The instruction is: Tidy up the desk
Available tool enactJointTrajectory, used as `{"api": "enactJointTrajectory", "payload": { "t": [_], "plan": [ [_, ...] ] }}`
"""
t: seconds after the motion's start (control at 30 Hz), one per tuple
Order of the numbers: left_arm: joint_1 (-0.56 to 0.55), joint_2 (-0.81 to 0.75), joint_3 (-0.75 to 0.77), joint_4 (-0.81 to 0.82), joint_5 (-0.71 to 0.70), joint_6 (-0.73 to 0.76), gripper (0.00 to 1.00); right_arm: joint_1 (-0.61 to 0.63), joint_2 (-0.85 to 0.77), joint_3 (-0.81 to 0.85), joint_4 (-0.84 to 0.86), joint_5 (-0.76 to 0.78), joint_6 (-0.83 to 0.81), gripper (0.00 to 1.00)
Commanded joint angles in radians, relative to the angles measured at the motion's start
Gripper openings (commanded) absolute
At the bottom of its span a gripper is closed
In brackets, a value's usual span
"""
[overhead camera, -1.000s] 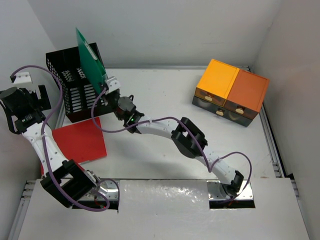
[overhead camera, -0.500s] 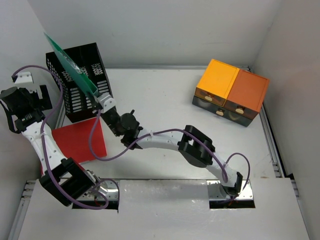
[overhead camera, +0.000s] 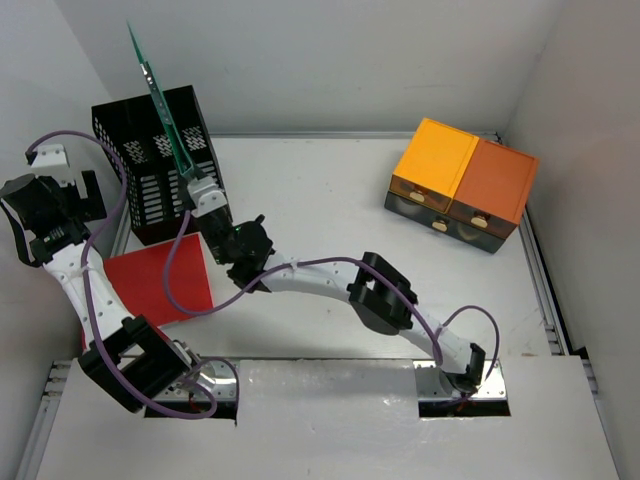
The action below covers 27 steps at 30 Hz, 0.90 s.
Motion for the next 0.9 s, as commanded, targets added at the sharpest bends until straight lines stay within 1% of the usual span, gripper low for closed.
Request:
{"api": "enactJointTrajectory", "payload": {
  "t": [0.0, 0.17, 0.3, 0.4, 0.5, 0.67, 0.77, 0.87],
  "plan": [
    [0.001, -0.023, 0.024, 0.021, 0.022, -0.005, 0.97, -0.002, 0.021, 0.068, -0.040, -0.011, 0.018, 0.00],
    [0.001, -0.022, 0.027, 0.015, 0.038, -0.002, 0.97, -0.019, 0.062, 0.100, -0.062, 0.004, 0.014, 0.00],
    [-0.001, -0.025, 0.034, 0.010, 0.054, -0.008, 0.97, -0.041, 0.120, 0.177, -0.146, 0.007, 0.061, 0.00],
    [0.001, -0.022, 0.028, 0.012, 0.059, -0.014, 0.97, -0.047, 0.145, 0.191, -0.130, 0.027, 0.064, 0.00],
    [0.001, -0.012, 0.014, 0.018, 0.058, -0.016, 0.97, -0.050, 0.134, 0.162, -0.117, 0.032, 0.071, 0.00],
    [0.001, 0.004, 0.024, 0.020, 0.059, -0.019, 0.97, -0.047, 0.060, 0.090, -0.077, 0.001, 0.083, 0.00],
    [-0.001, 0.012, 0.034, 0.015, 0.061, -0.020, 0.97, -0.038, -0.014, -0.005, -0.010, -0.004, 0.077, 0.00],
    [-0.001, 0.015, 0.041, 0.013, 0.062, -0.019, 0.97, -0.018, -0.065, -0.091, 0.102, -0.013, 0.043, 0.00]
  ]
}}
